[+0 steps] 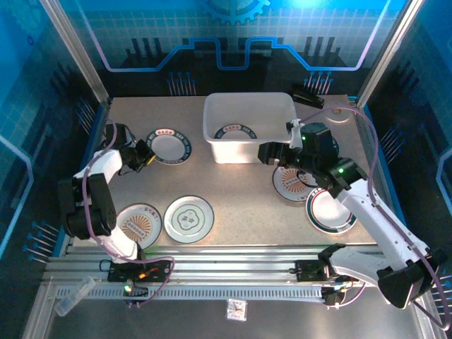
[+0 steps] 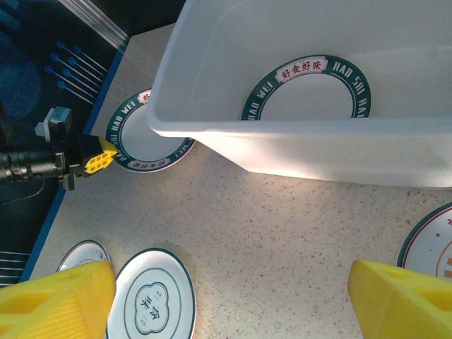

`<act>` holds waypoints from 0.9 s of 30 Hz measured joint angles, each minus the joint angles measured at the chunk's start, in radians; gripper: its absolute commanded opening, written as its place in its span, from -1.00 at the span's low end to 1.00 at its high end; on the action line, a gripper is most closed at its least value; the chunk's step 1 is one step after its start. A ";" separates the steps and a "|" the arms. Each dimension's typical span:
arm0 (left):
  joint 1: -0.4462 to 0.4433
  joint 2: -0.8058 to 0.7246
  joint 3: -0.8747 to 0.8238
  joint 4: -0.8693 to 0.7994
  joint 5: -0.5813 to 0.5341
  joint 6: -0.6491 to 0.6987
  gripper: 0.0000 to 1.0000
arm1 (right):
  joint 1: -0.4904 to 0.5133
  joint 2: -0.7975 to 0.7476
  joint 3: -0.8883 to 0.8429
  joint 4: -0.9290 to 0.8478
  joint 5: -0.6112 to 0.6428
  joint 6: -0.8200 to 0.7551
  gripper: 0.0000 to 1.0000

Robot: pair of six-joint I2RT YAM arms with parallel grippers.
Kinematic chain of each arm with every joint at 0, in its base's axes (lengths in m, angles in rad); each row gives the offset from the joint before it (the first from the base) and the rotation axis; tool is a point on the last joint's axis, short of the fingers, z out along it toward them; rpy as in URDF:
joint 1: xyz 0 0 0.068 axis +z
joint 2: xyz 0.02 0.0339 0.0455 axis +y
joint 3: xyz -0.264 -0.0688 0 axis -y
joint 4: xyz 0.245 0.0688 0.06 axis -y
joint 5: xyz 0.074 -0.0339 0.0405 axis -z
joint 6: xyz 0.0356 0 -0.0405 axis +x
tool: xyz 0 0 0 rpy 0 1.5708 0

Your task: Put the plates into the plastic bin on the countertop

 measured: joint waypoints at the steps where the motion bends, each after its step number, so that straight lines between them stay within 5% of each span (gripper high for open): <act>1: 0.000 -0.022 -0.003 -0.006 0.001 -0.003 -0.96 | 0.000 -0.008 -0.002 0.000 0.000 0.000 0.73; 16: -0.001 -0.341 -0.021 -0.066 0.048 -0.029 -1.00 | 0.000 0.038 0.003 0.025 -0.080 0.000 0.74; 27: -0.072 -0.402 0.159 -0.163 0.080 0.041 -1.00 | 0.000 0.128 0.103 0.088 -0.226 0.029 0.42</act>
